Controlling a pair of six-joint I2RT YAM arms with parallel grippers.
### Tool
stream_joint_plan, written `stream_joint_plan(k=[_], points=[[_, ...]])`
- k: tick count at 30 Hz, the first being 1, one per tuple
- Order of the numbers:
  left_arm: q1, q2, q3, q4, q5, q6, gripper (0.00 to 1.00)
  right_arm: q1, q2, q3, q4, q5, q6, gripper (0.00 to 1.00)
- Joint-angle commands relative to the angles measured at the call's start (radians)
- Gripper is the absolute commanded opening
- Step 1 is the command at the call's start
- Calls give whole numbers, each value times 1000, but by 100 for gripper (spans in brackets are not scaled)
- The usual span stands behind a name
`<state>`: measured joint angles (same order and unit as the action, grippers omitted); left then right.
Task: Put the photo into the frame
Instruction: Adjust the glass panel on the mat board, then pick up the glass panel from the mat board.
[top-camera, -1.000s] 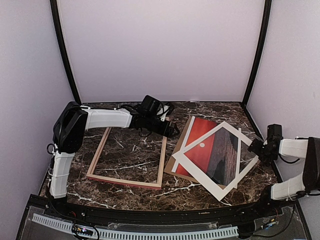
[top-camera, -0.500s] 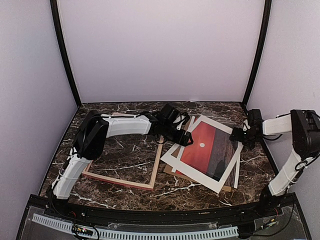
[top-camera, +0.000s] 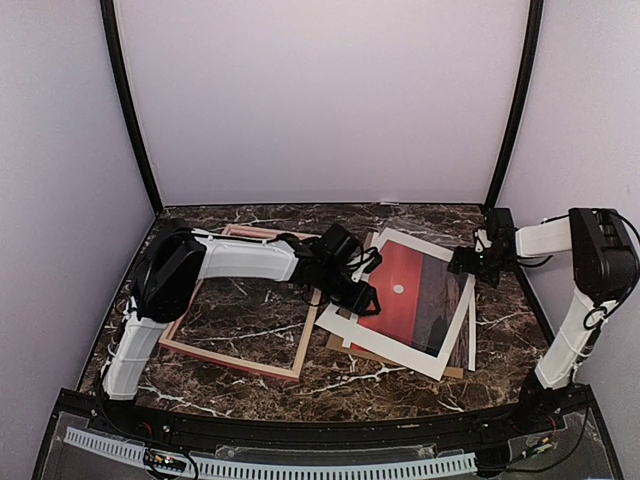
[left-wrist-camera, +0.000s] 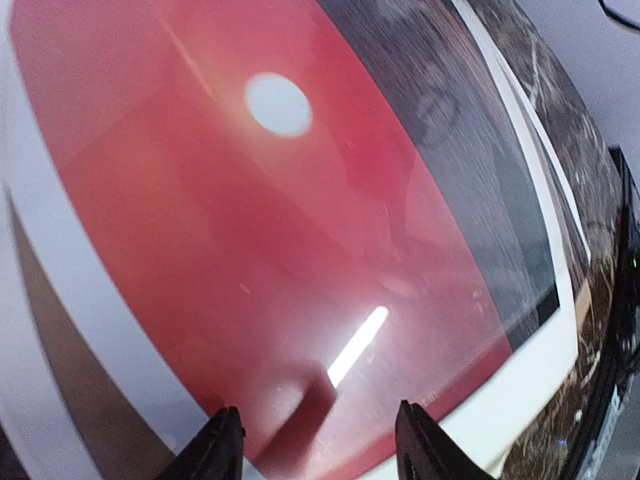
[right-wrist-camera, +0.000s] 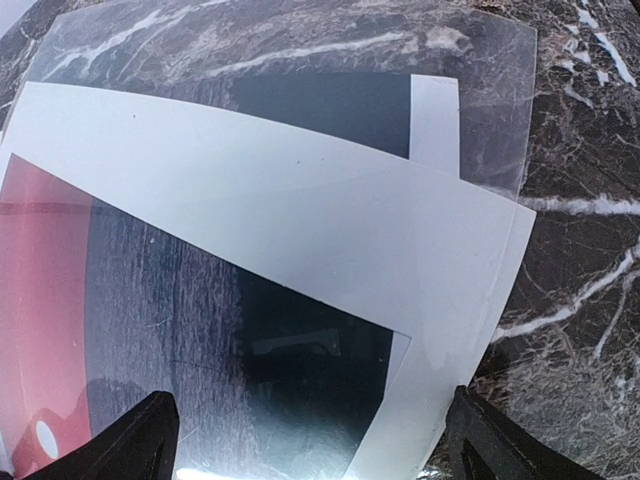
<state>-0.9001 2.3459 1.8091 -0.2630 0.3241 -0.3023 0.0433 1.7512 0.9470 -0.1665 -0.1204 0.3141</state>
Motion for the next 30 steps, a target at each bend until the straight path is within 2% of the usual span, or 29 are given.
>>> stream_joint_plan(k=[1,5,12,16,25,30], points=[[-28,-131,-117,-60,99,42,53,11,19,47,-33,2,13,94],[-28,-183,-103,-82,120,115,53,10,17,99,-89,81,11,96],[36,-164,1,-87,3,100,73,11,-62,50,-115,83,50,99],[85,-97,103,-101,-25,94,79,16,-122,-23,-91,22,88,99],[122,113,334,-167,-43,82,79,29,-159,-145,-9,-58,169,97],[122,163,358,-180,-57,66,79,29,-150,-202,59,-99,208,92]])
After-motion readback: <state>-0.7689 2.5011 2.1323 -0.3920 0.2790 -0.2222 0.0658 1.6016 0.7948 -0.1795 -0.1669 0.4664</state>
